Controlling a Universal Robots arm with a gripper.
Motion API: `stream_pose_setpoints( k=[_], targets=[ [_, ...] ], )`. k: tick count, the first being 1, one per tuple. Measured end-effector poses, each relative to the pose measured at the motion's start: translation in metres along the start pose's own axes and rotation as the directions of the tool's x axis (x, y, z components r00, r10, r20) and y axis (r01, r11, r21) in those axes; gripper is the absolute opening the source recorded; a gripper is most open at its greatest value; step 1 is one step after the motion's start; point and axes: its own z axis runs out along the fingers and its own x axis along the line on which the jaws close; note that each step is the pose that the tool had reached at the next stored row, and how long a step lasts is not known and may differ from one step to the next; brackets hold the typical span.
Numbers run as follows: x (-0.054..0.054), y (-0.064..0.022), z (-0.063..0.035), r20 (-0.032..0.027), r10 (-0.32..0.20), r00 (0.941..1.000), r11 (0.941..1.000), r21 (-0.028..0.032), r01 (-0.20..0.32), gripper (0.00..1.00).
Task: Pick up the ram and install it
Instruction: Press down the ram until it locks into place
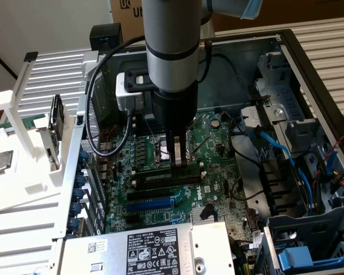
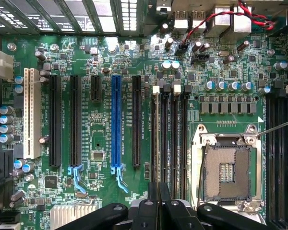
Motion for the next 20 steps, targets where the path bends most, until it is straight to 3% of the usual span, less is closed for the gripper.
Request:
stream_pose_setpoints(
  k=[20],
  targets=[
    [0.0001,-0.0001,0.0039,0.0001,0.000,1.0000,1.0000,0.0000,0.000,0.12]
  ],
)
